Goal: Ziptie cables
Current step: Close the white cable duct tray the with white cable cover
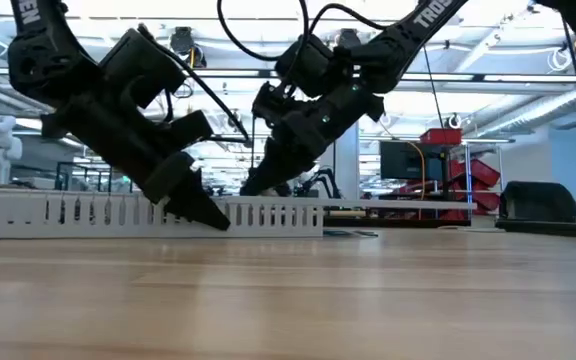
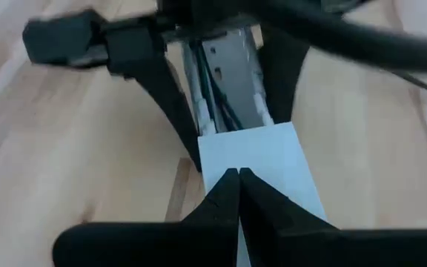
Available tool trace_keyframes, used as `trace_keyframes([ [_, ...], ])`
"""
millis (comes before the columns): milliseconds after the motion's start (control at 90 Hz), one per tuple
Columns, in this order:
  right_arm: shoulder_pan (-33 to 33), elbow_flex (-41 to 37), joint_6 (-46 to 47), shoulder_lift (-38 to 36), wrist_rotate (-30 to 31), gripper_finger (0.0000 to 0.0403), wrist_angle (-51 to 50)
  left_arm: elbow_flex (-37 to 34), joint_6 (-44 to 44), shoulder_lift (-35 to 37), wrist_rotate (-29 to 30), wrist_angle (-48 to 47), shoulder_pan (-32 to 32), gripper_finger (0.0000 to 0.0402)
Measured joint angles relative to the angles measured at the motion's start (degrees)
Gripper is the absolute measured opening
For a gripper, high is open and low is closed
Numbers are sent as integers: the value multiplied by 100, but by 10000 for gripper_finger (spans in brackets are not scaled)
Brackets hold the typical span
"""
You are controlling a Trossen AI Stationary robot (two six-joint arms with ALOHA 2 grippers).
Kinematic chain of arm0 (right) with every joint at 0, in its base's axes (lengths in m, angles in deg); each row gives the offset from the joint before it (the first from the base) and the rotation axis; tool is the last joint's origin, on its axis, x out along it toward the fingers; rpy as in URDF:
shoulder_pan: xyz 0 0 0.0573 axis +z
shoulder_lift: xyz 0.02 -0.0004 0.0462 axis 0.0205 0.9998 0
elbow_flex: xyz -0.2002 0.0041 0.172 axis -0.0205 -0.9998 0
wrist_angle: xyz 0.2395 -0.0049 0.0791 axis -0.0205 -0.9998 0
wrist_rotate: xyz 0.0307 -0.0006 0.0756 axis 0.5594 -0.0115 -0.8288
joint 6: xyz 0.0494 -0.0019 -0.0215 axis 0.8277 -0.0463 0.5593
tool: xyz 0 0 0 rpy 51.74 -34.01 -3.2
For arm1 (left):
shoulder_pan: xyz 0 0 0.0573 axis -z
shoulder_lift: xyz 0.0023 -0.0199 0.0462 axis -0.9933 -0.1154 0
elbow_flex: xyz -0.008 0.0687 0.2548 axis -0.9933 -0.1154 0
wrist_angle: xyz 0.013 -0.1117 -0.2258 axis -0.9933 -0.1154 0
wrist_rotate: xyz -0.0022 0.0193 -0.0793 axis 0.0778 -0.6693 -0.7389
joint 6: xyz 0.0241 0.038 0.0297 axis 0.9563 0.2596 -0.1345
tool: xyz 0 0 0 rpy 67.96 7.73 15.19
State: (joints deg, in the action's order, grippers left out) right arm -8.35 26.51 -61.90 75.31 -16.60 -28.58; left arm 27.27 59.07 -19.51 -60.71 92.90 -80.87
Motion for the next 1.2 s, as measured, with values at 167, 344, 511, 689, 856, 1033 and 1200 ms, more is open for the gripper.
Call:
trace_keyframes([
  [167,67,-12,16,-7,-31,0,-56,349,100,-563,-149,365,-52,224],
  [344,94,-12,46,-58,-27,0,-323,851,358,-1020,-228,364,-99,227],
  [511,110,-27,66,-273,133,0,-577,1026,724,-1027,-195,387,-99,248],
  [689,103,-47,10,-779,234,0,-828,1017,791,-878,-137,230,-97,279],
  [856,103,-36,-48,-1094,224,0,-1098,1015,765,-782,-135,96,-87,297],
  [1033,87,-31,-124,-1068,471,0,-1474,1016,576,-387,-61,-662,-59,299],
  [1200,90,-30,-136,-913,475,0,-1535,956,245,-220,-17,-1147,-36,299],
])
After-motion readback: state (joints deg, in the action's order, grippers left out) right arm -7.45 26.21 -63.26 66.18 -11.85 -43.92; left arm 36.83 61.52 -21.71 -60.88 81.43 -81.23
